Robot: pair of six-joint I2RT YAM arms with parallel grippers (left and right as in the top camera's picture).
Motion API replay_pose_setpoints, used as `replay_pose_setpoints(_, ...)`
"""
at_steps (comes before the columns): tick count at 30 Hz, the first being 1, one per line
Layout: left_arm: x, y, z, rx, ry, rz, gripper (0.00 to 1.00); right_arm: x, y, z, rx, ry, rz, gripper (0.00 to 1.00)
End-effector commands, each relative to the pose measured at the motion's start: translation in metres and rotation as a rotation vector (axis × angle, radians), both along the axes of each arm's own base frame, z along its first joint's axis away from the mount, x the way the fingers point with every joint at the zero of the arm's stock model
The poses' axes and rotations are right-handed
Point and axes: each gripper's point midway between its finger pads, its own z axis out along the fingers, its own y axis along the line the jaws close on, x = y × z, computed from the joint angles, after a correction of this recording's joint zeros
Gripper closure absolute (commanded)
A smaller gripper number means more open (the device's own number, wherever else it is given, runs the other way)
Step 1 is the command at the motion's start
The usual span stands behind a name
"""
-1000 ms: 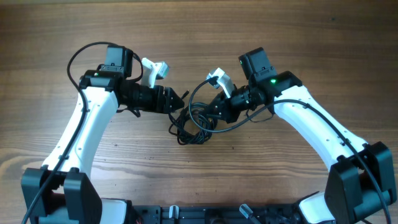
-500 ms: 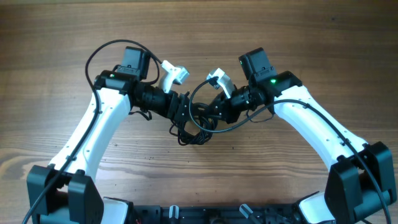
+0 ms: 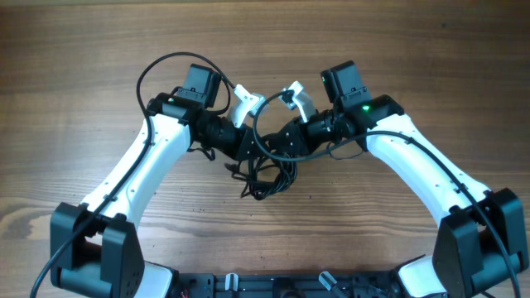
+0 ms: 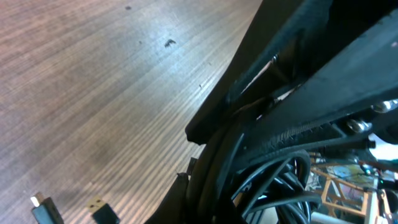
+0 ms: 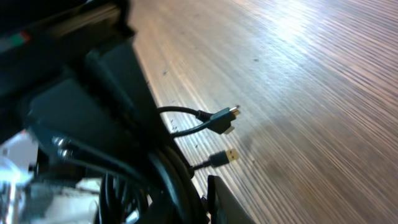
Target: Untangle cables
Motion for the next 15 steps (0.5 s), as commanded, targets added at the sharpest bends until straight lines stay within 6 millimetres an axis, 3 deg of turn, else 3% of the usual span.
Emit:
replay_pose_setpoints(1, 0.012, 0.003, -0.012, 0.069, 0.078, 0.141, 0.96, 0.042, -0.035, -0.013, -0.140, 0.082, -0.327, 0.64)
replay_pose_setpoints(2, 0.024, 0.010, -0.018, 0.121, 0.087, 0.233, 0.96, 0.045, -0.040, -0.013, -0.155, 0.078, -0.358, 0.54)
replay_pose_setpoints(4, 0.063, 0.050, -0.037, 0.325, 0.114, 0.648, 0.96, 0.061, -0.051, -0.008, -0.202, 0.002, -0.421, 0.41)
replay_pose_setpoints(6, 0.083, 0.073, -0.040, 0.380, 0.124, 0.913, 0.96, 0.071, -0.055, 0.001, -0.220, -0.053, -0.451, 0.37)
replay_pose_setpoints(11, 0.093, 0.055, -0.030, 0.291, 0.090, 0.871, 0.96, 0.056, -0.026, 0.010, -0.184, -0.222, -0.210, 0.48)
replay_pose_setpoints(15, 0.076, 0.016, -0.014, 0.129, 0.101, 0.599, 0.96, 0.052, -0.016, 0.003, -0.268, -0.338, -0.129, 0.57)
